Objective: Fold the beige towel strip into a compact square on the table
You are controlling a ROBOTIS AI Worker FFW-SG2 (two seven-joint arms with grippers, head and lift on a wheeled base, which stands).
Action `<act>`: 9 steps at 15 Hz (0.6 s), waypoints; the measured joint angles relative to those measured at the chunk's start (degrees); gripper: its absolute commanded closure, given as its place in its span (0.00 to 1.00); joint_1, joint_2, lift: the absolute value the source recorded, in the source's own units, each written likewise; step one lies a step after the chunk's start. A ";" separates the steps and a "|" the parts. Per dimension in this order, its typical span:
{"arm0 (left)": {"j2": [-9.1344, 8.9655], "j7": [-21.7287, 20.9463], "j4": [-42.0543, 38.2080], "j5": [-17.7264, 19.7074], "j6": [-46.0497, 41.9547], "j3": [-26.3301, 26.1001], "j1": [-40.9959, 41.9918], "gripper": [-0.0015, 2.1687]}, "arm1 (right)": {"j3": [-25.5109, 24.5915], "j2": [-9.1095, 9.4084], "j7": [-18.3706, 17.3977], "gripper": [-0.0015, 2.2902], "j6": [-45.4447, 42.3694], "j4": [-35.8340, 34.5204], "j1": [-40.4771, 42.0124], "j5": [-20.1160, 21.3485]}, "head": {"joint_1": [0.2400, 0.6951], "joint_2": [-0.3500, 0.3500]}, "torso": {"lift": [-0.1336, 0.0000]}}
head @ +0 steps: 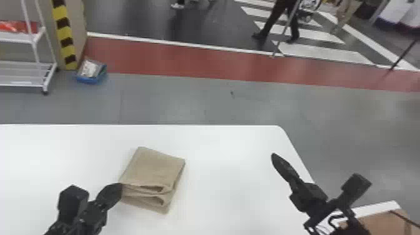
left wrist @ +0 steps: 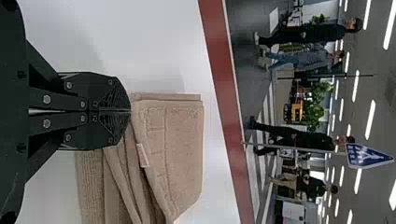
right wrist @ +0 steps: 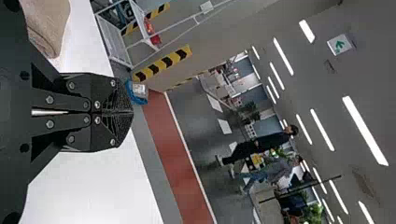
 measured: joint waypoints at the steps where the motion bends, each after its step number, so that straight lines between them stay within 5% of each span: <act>1: -0.07 0.05 0.01 -0.15 0.00 -0.02 -0.10 0.82 | -1.03 0.00 -0.09 0.87 0.15 0.02 0.07 0.81 | 1.00 0.00 | 1.00; 5: 0.00 0.18 -0.02 -0.59 -0.14 0.14 -0.72 0.82 | -4.48 0.00 -0.56 0.87 -0.86 1.20 0.68 5.74 | 1.00 0.00 | 1.00; 9: -0.11 1.42 1.74 -2.03 -0.13 -0.07 -1.53 0.82 | -6.02 0.00 0.19 0.87 -1.67 1.75 1.24 6.47 | 1.00 0.00 | 1.00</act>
